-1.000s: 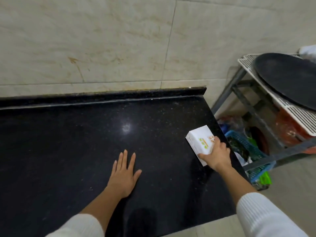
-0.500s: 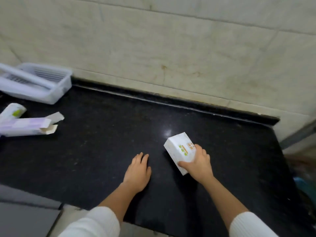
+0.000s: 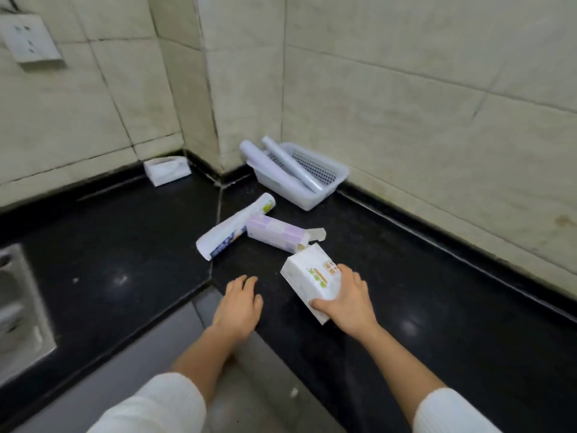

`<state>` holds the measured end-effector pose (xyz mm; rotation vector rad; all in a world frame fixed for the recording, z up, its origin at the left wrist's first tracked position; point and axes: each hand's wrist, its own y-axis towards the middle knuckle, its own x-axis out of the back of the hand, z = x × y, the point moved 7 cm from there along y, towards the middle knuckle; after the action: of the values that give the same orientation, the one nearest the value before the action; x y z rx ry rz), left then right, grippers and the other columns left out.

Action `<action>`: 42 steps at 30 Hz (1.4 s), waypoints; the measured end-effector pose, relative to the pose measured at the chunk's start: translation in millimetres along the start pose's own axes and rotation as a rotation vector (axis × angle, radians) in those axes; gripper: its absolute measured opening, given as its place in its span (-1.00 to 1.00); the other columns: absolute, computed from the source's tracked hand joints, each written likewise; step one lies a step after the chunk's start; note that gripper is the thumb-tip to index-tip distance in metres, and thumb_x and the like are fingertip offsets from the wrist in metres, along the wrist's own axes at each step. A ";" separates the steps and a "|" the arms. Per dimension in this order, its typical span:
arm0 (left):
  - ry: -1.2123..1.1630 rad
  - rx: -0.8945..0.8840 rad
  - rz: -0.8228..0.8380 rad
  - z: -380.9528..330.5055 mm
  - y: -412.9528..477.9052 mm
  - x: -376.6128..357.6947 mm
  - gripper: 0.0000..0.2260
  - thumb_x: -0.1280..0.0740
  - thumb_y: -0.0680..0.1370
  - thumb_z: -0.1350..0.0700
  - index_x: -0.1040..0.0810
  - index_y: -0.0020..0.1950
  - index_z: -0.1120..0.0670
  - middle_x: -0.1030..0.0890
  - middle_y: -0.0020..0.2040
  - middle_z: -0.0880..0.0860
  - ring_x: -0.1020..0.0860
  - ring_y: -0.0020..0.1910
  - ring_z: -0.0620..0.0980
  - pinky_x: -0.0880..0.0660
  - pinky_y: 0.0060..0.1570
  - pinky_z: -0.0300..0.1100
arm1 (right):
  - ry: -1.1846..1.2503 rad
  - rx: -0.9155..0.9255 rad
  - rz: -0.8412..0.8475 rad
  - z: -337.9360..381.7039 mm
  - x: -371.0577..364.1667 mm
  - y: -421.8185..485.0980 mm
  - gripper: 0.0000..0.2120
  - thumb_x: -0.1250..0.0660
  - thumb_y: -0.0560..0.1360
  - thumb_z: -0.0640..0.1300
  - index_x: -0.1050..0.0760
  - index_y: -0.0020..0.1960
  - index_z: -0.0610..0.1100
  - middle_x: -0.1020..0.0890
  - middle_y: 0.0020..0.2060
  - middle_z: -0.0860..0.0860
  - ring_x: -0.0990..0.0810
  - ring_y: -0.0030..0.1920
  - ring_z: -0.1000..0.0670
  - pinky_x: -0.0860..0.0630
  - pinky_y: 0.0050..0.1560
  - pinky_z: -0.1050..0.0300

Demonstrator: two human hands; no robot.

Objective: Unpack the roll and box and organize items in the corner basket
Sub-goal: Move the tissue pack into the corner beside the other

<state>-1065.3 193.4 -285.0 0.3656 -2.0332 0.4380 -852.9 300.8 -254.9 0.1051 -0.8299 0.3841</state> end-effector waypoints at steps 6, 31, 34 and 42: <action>-0.016 0.138 -0.084 131.2 33.7 79.3 -0.57 -0.12 0.64 0.05 -0.25 0.50 0.10 -0.25 0.51 0.12 -0.16 0.50 0.09 -0.28 0.42 0.02 | 0.007 0.115 0.058 120.9 -85.4 66.0 -0.13 -0.45 0.14 0.22 -0.23 0.37 0.04 -0.38 0.18 0.05 -0.31 0.21 -0.02 -0.32 0.07 0.10; 0.013 0.326 -0.003 275.3 296.8 124.5 -0.47 -0.08 0.65 -0.05 -0.02 0.58 0.05 0.06 0.60 0.13 0.07 0.58 0.10 -0.03 0.55 -0.01 | -0.251 0.200 0.279 292.1 -271.4 378.3 -0.07 -0.45 0.22 0.20 -0.12 0.45 -0.05 -0.34 0.30 -0.03 -0.26 0.31 -0.12 -0.41 0.23 -0.05; 0.025 0.316 -0.015 287.3 316.3 123.9 -0.44 -0.04 0.65 -0.10 0.05 0.59 0.05 0.12 0.61 0.12 0.13 0.58 0.08 0.04 0.55 -0.04 | -0.251 0.163 0.263 296.5 -285.4 392.9 -0.07 -0.45 0.23 0.20 -0.12 0.46 -0.06 -0.33 0.31 -0.03 -0.26 0.31 -0.13 -0.40 0.24 -0.05; 0.087 0.312 0.079 300.6 335.9 107.2 -0.37 0.06 0.64 -0.19 0.26 0.57 0.05 0.31 0.57 0.12 0.29 0.55 0.08 0.23 0.51 -0.01 | -0.265 0.116 0.247 302.9 -315.1 415.0 -0.05 -0.44 0.29 0.19 -0.04 0.49 -0.09 -0.29 0.36 -0.08 -0.23 0.35 -0.16 -0.33 0.30 -0.08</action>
<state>-1492.0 348.5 -377.7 0.4476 -1.9005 0.8111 -1411.7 520.8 -306.6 0.1643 -1.0866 0.6607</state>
